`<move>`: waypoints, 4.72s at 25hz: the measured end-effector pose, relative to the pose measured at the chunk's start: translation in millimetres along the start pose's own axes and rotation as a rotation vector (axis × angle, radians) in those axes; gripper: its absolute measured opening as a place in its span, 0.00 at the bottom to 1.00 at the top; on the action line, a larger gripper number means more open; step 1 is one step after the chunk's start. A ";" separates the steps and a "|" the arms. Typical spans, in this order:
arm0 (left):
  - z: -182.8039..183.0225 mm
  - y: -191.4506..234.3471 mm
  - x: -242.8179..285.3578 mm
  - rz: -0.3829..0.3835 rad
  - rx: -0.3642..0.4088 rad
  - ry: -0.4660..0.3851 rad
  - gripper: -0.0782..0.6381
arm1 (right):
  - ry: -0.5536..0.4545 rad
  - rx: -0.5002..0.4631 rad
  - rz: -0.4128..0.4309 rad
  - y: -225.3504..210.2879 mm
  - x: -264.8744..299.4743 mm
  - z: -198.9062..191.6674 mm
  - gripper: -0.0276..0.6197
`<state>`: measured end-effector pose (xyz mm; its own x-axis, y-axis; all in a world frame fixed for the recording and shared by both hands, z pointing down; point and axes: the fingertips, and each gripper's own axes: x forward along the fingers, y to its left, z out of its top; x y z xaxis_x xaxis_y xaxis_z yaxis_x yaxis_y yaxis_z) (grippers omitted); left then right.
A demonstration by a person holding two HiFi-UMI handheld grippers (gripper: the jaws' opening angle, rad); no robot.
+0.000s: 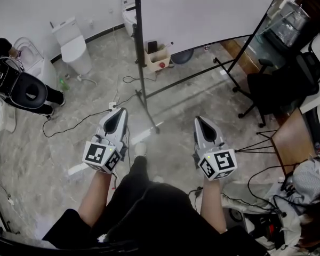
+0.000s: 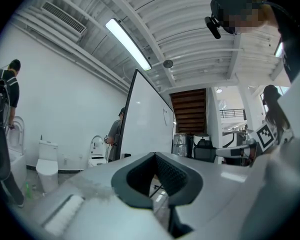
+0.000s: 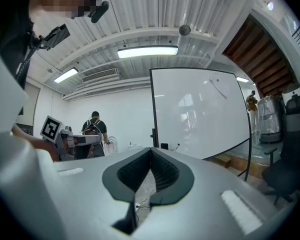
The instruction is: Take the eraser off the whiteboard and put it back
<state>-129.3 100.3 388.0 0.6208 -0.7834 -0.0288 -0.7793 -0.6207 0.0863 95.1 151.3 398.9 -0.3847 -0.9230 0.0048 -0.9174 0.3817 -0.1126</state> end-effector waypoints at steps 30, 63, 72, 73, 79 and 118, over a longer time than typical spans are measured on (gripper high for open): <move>13.8 156.2 170.8 -0.153 -0.009 0.017 0.12 | 0.006 -0.042 -0.050 -25.9 227.4 29.1 0.06; -13.3 155.0 281.7 -0.133 -0.021 0.081 0.12 | 0.034 -0.045 0.069 -87.0 328.7 38.5 0.06; -32.1 138.6 316.1 -0.010 0.018 0.106 0.12 | 0.048 -0.049 0.179 -120.1 337.8 40.7 0.06; -35.2 136.0 318.9 0.000 0.022 0.115 0.12 | 0.049 -0.047 0.192 -122.6 338.6 40.6 0.06; -43.7 129.2 322.7 0.085 0.032 0.141 0.12 | 0.054 -0.036 0.269 -133.2 341.0 37.2 0.06; -109.7 165.6 385.8 0.587 0.102 0.248 0.59 | 0.080 -0.070 0.429 -142.6 388.2 27.5 0.06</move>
<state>-9.5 -301.3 500.4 0.0806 -0.9708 0.2261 -0.9919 -0.1005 -0.0777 79.4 -262.8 389.6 -0.7362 -0.6749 0.0492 -0.6767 0.7343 -0.0533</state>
